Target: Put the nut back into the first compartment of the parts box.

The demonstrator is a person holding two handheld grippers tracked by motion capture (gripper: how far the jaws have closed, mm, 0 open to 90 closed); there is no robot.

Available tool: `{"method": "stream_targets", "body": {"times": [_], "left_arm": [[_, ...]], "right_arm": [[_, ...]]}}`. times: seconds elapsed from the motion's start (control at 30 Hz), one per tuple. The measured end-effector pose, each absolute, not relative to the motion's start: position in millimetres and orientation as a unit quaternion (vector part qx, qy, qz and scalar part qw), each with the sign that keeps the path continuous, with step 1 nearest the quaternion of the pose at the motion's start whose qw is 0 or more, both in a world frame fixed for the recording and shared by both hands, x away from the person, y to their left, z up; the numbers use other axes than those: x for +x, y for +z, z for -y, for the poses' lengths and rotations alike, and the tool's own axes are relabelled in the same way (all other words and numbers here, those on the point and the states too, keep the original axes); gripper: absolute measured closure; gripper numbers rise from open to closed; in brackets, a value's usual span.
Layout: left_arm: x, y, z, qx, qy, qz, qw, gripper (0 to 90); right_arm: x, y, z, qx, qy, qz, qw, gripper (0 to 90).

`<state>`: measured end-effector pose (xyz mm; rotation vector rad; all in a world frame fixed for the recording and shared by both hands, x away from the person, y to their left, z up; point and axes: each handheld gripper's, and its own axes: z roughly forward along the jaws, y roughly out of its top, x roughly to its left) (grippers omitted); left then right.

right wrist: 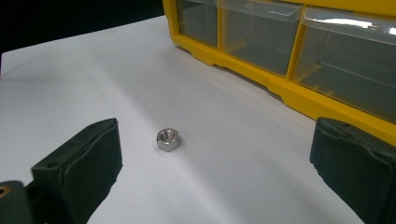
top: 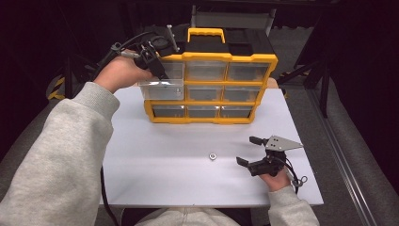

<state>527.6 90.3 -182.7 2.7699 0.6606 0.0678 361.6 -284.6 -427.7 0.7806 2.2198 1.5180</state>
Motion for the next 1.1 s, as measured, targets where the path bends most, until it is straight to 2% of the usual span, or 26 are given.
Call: {"method": "stream_targets", "body": {"times": [0.27,0.37,0.4,0.53,0.8,0.93,0.97,1.03,1.07,1.1], "left_arm": [[527,-182,-91,0.962,0.025,-0.226,0.148,69.3],[525,-181,-91,0.962,0.043,-0.228,0.146,67.4],[525,-181,-91,0.961,0.046,-0.228,0.148,63.4],[522,-177,-94,0.959,0.064,-0.227,0.155,59.4],[504,-154,-104,0.947,0.119,-0.220,0.200,59.3],[489,-140,-108,0.941,0.138,-0.214,0.223,53.1],[486,-138,-108,0.940,0.143,-0.212,0.228,49.9],[483,-136,-107,0.938,0.145,-0.212,0.234,37.7],[479,-134,-106,0.936,0.151,-0.212,0.236,37.7],[475,-133,-105,0.936,0.152,-0.207,0.239,31.9]], "right_arm": [[361,-428,285,0.273,0.534,-0.782,0.171,2.8],[361,-427,285,0.273,0.534,-0.782,0.171,2.7],[361,-428,285,0.273,0.534,-0.782,0.171,2.7],[361,-428,285,0.273,0.535,-0.782,0.170,2.8],[361,-428,284,0.274,0.535,-0.782,0.169,2.7],[361,-428,284,0.273,0.535,-0.781,0.170,2.8],[361,-427,284,0.273,0.535,-0.781,0.170,2.7],[361,-427,284,0.274,0.534,-0.781,0.170,2.7],[361,-427,284,0.274,0.534,-0.781,0.171,2.8],[361,-427,285,0.274,0.534,-0.781,0.171,2.7]]}}
